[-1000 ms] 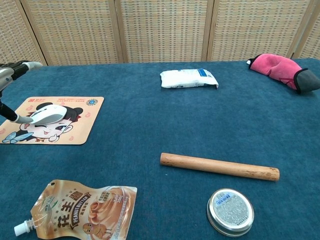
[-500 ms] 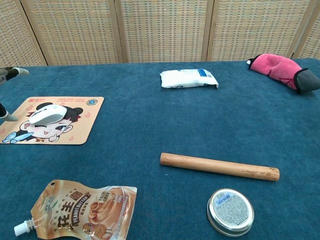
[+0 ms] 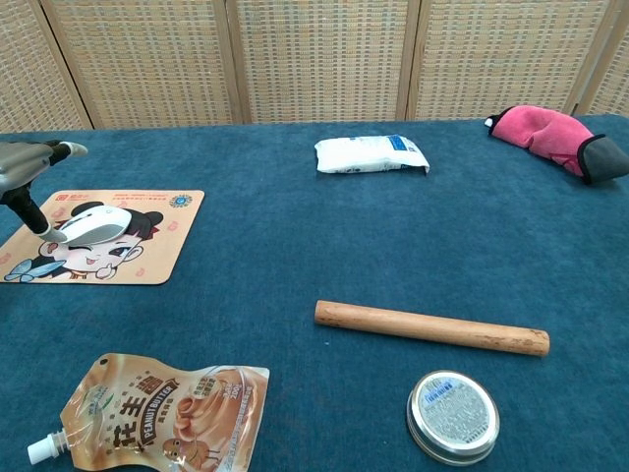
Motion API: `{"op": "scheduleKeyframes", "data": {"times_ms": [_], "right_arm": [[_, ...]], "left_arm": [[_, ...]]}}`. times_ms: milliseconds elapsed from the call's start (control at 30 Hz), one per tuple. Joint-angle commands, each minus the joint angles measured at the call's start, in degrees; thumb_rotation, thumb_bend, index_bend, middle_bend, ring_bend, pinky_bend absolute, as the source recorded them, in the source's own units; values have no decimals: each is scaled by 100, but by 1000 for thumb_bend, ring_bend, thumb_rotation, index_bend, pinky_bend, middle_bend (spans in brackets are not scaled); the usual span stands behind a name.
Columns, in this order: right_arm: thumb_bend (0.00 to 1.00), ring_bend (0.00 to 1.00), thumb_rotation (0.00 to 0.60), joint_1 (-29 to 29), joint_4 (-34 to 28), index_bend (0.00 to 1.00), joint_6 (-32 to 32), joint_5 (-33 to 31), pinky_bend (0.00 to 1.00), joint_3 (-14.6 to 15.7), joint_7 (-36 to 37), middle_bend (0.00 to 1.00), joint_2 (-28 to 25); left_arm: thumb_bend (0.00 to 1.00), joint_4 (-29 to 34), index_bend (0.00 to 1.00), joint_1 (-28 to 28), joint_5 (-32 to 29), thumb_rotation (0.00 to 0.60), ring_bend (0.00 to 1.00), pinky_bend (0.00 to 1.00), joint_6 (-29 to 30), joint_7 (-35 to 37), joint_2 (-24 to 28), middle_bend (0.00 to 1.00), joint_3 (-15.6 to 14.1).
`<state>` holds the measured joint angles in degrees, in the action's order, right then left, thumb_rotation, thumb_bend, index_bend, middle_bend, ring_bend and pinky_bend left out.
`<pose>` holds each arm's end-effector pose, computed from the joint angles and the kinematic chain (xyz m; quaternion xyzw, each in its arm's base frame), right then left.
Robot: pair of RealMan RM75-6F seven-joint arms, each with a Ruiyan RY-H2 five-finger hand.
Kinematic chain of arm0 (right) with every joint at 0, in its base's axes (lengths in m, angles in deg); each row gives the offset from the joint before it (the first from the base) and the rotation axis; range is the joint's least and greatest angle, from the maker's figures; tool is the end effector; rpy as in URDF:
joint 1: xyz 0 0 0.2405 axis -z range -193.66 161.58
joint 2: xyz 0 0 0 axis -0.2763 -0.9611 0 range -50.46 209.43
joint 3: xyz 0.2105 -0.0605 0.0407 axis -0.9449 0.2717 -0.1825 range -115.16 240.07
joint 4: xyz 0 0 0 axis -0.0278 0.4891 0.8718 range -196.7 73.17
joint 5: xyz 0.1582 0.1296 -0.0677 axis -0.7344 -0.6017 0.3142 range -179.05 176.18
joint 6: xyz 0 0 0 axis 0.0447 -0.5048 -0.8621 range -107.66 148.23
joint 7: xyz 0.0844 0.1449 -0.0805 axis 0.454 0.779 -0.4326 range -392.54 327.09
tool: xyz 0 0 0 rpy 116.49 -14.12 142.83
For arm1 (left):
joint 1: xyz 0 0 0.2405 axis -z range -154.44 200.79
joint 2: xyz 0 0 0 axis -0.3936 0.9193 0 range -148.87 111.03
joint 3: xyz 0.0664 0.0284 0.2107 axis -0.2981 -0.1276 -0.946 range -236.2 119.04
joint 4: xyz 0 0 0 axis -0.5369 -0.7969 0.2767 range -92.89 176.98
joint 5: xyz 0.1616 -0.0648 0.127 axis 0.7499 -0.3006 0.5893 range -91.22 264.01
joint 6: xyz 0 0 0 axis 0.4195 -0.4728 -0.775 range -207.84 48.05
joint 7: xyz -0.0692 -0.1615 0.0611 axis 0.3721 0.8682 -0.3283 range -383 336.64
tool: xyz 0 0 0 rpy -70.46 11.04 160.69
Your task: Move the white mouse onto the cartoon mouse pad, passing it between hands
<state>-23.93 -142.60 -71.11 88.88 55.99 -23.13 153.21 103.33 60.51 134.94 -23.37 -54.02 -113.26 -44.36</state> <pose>-0.2658 -0.2471 0.1334 0.5620 -0.3468 0.5052 0.5555 -0.2550 0.4071 0.0118 -0.6388 -0.3864 -0.2288 0.6248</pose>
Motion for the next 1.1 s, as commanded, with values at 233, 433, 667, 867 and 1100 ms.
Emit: {"op": "scheduleKeyframes", "data": {"times_ms": [233,433,667,867,1100], "right_arm": [[0,0,600,2,4,63,-8,-9,0,-7,-3,0,5],[0,0,600,1,12,63,-15,-4,0,-8,4,0,9],[0,0,600,-7,27,63,1,-2,0,-1,-41,0,32],[0,0,600,-24,45,63,38,-4,0,8,-97,0,59],[0,0,600,-37,70,63,83,-32,0,10,-160,0,89]], "left_arm": [[111,-334,0,145,35,600,0,0,-145,9,-273,0,-15],[122,-480,0,196,25,600,0,0,-204,-29,-366,0,-19],[151,-816,0,266,58,600,0,0,-284,33,-522,0,4],[162,-1184,0,325,147,600,0,0,-378,119,-666,0,5],[184,-1667,0,398,156,600,0,0,-596,238,-869,0,48]]}}
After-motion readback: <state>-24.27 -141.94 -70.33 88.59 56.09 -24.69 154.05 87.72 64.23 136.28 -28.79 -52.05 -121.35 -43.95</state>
